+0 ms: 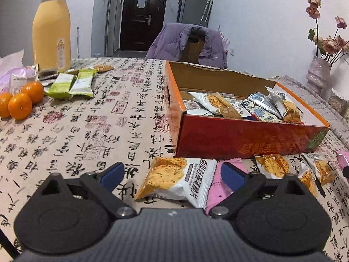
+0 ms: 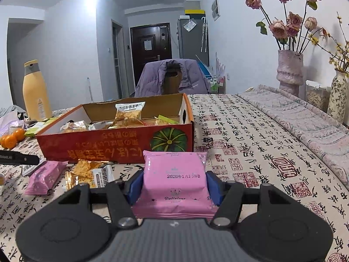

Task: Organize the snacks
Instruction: 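Grasp the golden biscuit packet with the left gripper while the right holds the pink packet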

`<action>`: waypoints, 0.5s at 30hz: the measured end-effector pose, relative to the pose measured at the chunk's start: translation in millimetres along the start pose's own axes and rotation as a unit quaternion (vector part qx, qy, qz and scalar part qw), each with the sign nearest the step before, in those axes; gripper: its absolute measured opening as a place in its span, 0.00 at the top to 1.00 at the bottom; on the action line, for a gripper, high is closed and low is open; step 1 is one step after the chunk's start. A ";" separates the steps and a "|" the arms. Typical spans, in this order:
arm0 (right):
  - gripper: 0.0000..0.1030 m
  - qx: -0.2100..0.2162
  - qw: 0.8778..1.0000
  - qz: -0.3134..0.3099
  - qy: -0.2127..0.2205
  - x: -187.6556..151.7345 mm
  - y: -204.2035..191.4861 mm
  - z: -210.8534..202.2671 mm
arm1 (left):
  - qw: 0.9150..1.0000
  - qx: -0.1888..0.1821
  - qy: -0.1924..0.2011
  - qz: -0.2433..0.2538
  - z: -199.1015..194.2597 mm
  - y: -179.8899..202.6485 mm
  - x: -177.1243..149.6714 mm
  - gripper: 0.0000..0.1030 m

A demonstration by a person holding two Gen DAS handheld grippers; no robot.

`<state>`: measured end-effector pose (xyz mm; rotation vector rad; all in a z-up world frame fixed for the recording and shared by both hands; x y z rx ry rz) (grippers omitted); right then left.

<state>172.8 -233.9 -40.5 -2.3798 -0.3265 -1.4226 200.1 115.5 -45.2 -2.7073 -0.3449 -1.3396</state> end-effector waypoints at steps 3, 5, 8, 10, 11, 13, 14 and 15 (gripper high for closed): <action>0.41 0.002 1.000 0.003 -0.002 -0.5 0.5 2.2 | 1.000 0.001 -0.002 -0.005 1.2 -0.2 -0.8 0.13; 0.41 0.002 1.000 0.003 -0.002 -0.2 0.6 4.1 | 1.000 0.002 -0.005 -0.006 2.2 -0.5 -1.1 0.17; 0.41 0.002 1.000 0.005 -0.003 0.2 1.2 7.0 | 1.000 -0.001 -0.010 -0.007 3.9 -0.6 -2.0 0.23; 0.41 0.002 1.000 0.007 -0.004 0.0 2.1 8.5 | 1.000 -0.008 -0.015 -0.009 5.7 -1.0 -3.5 0.31; 0.41 0.001 1.000 0.008 -0.005 -0.3 2.6 9.0 | 1.000 -0.013 -0.016 -0.011 5.6 -1.3 -4.0 0.31; 0.41 0.001 1.000 0.010 -0.006 -0.9 3.4 9.8 | 1.000 -0.020 -0.015 -0.013 4.4 -1.6 -4.5 0.35; 0.41 0.001 1.000 0.011 -0.006 -1.0 3.9 9.9 | 1.000 -0.023 -0.010 -0.012 2.5 -1.5 -4.3 0.39; 0.41 0.002 1.000 0.012 -0.007 -1.0 4.3 10.0 | 1.000 -0.023 -0.008 -0.011 1.0 -1.2 -4.1 0.42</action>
Point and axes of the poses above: each gripper's, at about its wrist camera, not at the fingertips, and z roughly the way its jaws point, y to its right, x to its top, the point moved 4 cm from there along z, roughly the way its jaws point, and after that the axes turned 12 degrees about x, right-handed, at the moved point
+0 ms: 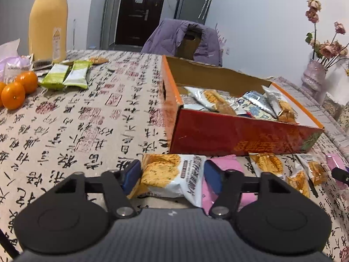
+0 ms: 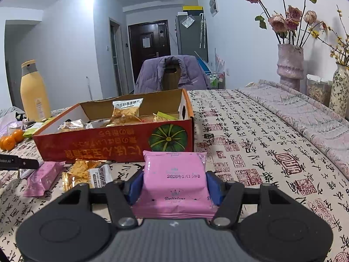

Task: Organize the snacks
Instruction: 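Grasp the golden biscuit packet with the left gripper while the right holds the pink packet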

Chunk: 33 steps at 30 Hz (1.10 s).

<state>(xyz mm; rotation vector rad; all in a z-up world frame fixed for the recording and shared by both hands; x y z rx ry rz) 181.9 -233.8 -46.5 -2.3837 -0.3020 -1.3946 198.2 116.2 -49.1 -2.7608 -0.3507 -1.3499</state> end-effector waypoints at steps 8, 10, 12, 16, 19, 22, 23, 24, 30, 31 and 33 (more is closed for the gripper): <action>0.41 0.002 1.000 0.001 0.000 0.2 -0.1 -0.5 | 1.000 0.001 0.008 0.000 -6.0 0.2 -1.0 0.47; 0.41 0.003 1.000 0.002 -0.001 0.0 -0.2 -0.6 | 1.000 0.002 0.006 -0.002 -6.5 -0.9 -1.3 0.45; 0.41 0.003 1.000 0.002 0.000 -0.2 0.1 -1.0 | 1.000 0.010 0.006 -0.003 -6.6 -2.1 -1.5 0.39; 0.41 0.004 1.000 0.002 0.000 -0.5 -0.3 -1.9 | 1.000 0.031 0.000 -0.005 -3.9 -6.1 -2.4 0.30; 0.41 0.004 1.000 0.003 0.000 -0.7 -0.4 -2.0 | 0.999 0.043 -0.011 -0.004 2.2 -7.8 -5.0 0.31; 0.41 0.004 1.000 0.003 0.000 -0.7 -0.6 -2.1 | 0.999 0.044 -0.012 0.001 3.2 -7.3 -6.8 0.31; 0.41 0.004 1.000 0.003 0.000 -1.0 -0.6 -2.4 | 0.999 0.044 -0.011 0.004 3.0 -6.6 -7.1 0.31; 0.41 0.005 1.000 0.003 0.000 -1.3 -0.8 -2.5 | 0.999 0.044 -0.010 0.006 2.5 -5.9 -7.4 0.33; 0.41 0.006 1.000 0.005 -0.002 -3.4 -0.7 -2.9 | 0.999 0.047 0.000 0.026 -1.5 0.1 -10.7 0.39; 0.41 0.006 1.000 0.005 -0.002 -3.5 -0.6 -2.7 | 0.998 0.049 0.003 0.029 -2.3 1.0 -11.2 0.39; 0.41 0.006 1.000 0.005 -0.002 -3.5 -0.5 -2.8 | 0.998 0.055 0.008 0.034 -4.2 2.3 -12.3 0.39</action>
Point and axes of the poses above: each gripper's, at about its wrist camera, not at the fingertips, and z roughly the way its jaws point, y to its right, x to its top, the point moved 4 cm from there along z, roughly the way its jaws point, and after that the axes turned 12 degrees about x, right-handed, at the moved point
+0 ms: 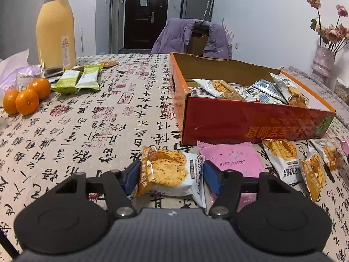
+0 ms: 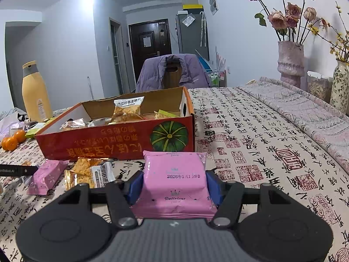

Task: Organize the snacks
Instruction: 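Grasp the golden biscuit packet with the left gripper while the right holds the pink packet, then carry the pink and golden packets into the box and open both grippers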

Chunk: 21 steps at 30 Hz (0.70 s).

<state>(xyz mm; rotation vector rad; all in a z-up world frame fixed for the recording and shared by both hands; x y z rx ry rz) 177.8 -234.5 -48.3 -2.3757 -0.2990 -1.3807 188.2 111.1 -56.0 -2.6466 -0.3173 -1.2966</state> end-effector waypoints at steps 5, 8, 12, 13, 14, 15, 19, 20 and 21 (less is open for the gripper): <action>0.41 0.000 1.000 0.000 0.000 0.0 -0.1 0.0 | 1.000 0.004 0.014 -0.002 -7.6 -2.5 -0.1 0.39; 0.41 0.001 1.000 0.000 0.001 0.3 -0.2 -0.1 | 1.000 0.004 0.025 -0.003 -15.4 -3.9 1.0 0.39; 0.41 0.004 1.000 -0.005 0.006 3.5 -3.5 -1.4 | 0.999 0.002 0.042 -0.005 -27.7 -3.1 5.5 0.39; 0.41 0.005 1.000 -0.007 0.008 4.8 -4.9 -1.8 | 0.999 0.000 0.047 -0.005 -30.9 -2.1 7.5 0.39; 0.41 0.006 1.000 -0.009 0.010 6.5 -6.4 -2.3 | 0.999 -0.002 0.052 -0.006 -34.1 -0.6 9.6 0.39; 0.41 0.007 1.000 -0.011 0.012 8.7 -7.6 -2.6 | 0.998 -0.004 0.057 -0.007 -37.4 0.7 11.6 0.39; 0.41 0.011 1.000 -0.019 0.021 18.5 -12.6 -1.4 | 0.997 -0.017 0.079 -0.004 -48.0 8.6 22.6 0.38; 0.41 0.013 0.999 -0.021 0.024 21.3 -13.9 -0.8 | 0.996 -0.018 0.084 -0.004 -50.1 11.0 25.2 0.38; 0.41 0.014 0.999 -0.023 0.027 24.6 -15.1 -0.3 | 0.996 -0.021 0.089 -0.004 -52.3 13.1 28.5 0.38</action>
Point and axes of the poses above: each gripper's, at about its wrist camera, not at the fingertips, and z roughly the way its jaws point, y to its right, x to its top, the point moved 4 cm from there along z, roughly the way its jaws point, and after that the axes turned 12 degrees about x, right-handed, at the moved point
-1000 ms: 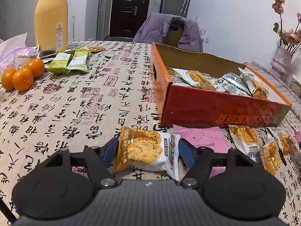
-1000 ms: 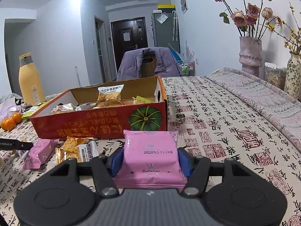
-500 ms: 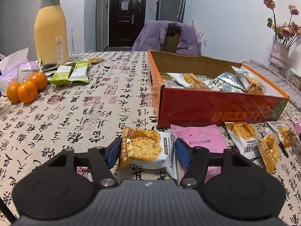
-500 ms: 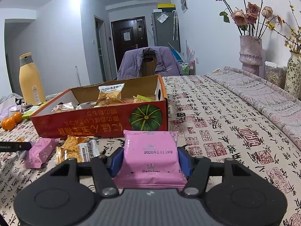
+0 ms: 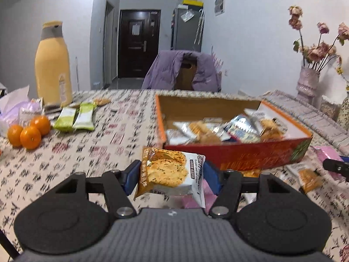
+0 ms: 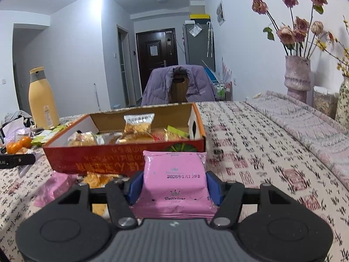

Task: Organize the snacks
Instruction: 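Carry the pink and golden packets into the box and open both grippers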

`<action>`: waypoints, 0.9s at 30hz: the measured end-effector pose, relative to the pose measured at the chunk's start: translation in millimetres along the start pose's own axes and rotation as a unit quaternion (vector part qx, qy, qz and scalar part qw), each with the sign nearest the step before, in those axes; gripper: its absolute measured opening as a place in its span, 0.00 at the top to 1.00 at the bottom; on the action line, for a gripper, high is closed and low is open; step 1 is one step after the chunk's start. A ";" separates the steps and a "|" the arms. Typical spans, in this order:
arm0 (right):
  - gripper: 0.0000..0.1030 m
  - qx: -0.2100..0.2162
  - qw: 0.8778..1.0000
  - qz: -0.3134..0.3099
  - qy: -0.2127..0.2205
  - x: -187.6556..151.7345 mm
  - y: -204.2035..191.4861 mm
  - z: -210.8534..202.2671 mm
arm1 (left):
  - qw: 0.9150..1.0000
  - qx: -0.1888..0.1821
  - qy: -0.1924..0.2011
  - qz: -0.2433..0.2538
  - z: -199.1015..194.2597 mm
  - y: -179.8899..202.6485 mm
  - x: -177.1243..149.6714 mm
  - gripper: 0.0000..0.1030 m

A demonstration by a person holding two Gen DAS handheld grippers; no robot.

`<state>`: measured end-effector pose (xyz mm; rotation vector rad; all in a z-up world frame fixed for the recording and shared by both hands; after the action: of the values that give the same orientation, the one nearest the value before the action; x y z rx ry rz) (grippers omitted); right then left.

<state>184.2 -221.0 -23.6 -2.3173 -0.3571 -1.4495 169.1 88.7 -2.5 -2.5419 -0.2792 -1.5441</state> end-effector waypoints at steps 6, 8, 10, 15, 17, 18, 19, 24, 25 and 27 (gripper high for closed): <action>0.41 0.009 1.000 -0.013 0.024 23.4 -5.4 6.1 | 0.999 -0.013 0.029 0.001 -5.3 16.7 22.6 0.38; 0.41 0.013 0.999 -0.018 0.032 32.0 -7.8 9.8 | 0.999 -0.017 0.037 0.002 -4.1 23.3 30.3 0.38; 0.41 0.016 0.999 -0.023 0.040 42.1 -9.7 14.9 | 0.999 -0.020 0.042 0.003 -2.0 29.5 36.9 0.38; 0.41 0.028 0.998 -0.034 0.054 64.9 -11.5 30.4 | 0.999 -0.025 0.046 0.004 12.0 44.7 52.9 0.38; 0.41 0.031 0.997 -0.036 0.056 74.1 -10.5 38.9 | 0.998 -0.026 0.049 0.005 18.5 50.5 59.0 0.38; 0.41 0.033 0.997 -0.037 0.057 77.6 -9.9 42.4 | 0.998 -0.028 0.050 0.005 21.7 53.3 62.0 0.38; 0.41 0.035 0.997 -0.038 0.056 82.2 -9.3 47.7 | 0.998 -0.029 0.050 0.005 24.6 55.1 64.7 0.38; 0.41 0.036 0.997 -0.042 0.055 99.9 -6.2 73.8 | 0.998 -0.033 0.051 -0.001 45.2 64.5 77.5 0.38; 0.41 0.037 0.997 -0.041 0.054 102.6 -5.1 79.1 | 0.998 -0.033 0.052 -0.002 48.9 65.4 79.3 0.38; 0.41 0.036 0.997 -0.040 0.053 108.2 -3.4 91.5 | 0.998 -0.030 0.056 -0.006 57.8 68.9 84.4 0.38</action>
<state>303.4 -175.7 38.4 -2.1823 -0.4701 -1.5632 273.3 41.6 43.7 -2.4893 -0.2373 -1.7175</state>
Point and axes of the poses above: each gripper's, at about its wrist camera, not at the fingertips, and z roughly the way its jaws point, y to its right, x to its top, the point moved 4 cm from there along z, roughly the way its jaws point, and after that the axes turned 12 degrees about x, right-handed, at the moved point
